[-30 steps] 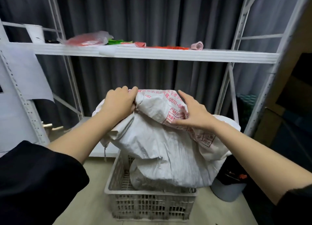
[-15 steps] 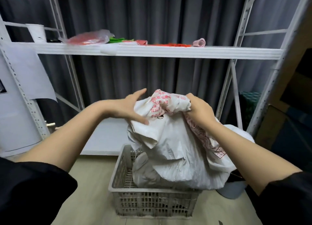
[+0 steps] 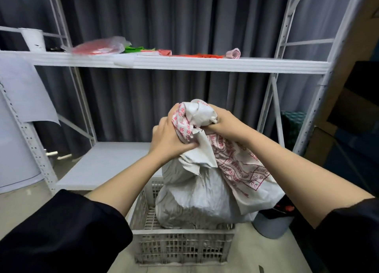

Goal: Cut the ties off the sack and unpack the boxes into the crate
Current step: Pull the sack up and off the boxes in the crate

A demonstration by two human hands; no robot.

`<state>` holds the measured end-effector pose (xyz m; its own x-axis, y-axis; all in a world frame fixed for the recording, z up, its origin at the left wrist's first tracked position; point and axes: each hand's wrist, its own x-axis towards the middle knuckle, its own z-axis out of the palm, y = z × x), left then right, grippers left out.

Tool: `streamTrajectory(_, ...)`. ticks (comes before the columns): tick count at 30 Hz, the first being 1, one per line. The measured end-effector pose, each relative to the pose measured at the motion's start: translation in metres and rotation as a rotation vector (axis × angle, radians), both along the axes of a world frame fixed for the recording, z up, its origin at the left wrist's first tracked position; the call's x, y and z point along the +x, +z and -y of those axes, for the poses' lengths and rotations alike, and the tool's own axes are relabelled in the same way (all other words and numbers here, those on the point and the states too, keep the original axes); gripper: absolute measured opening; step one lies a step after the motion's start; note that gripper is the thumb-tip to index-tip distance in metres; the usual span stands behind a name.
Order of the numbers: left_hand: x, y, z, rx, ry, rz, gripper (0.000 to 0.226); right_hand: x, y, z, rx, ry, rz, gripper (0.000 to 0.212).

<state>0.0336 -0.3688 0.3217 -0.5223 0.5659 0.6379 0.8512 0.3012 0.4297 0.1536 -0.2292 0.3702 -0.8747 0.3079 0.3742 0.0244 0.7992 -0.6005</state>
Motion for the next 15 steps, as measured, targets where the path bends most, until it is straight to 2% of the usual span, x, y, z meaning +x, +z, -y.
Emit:
streamTrajectory(3,0.000,0.010,0.005,0.012,0.136,-0.002,0.071,0.000,-0.001,0.008,-0.037,0.023,0.048,0.059)
streamTrajectory(5,-0.006,0.011,0.011,-0.022,0.160,-0.015,0.056,0.008,-0.002,0.004,-0.046,0.045,0.095,0.084)
streamTrajectory(7,-0.016,0.008,0.020,-0.028,0.180,-0.029,0.039,0.022,-0.007,-0.009,0.070,-0.029,0.231,0.112)
streamTrajectory(9,-0.026,0.005,0.028,-0.016,0.215,-0.011,0.030,0.041,-0.017,-0.026,0.245,-0.204,0.428,0.129)
streamTrajectory(12,-0.036,0.004,0.037,-0.010,0.261,0.048,0.025,0.067,-0.039,-0.049,0.374,-0.385,0.624,0.140)
streamTrajectory(15,-0.044,0.002,0.041,-0.033,0.344,0.091,0.028,0.080,-0.057,-0.063,0.325,-0.453,0.700,0.140)
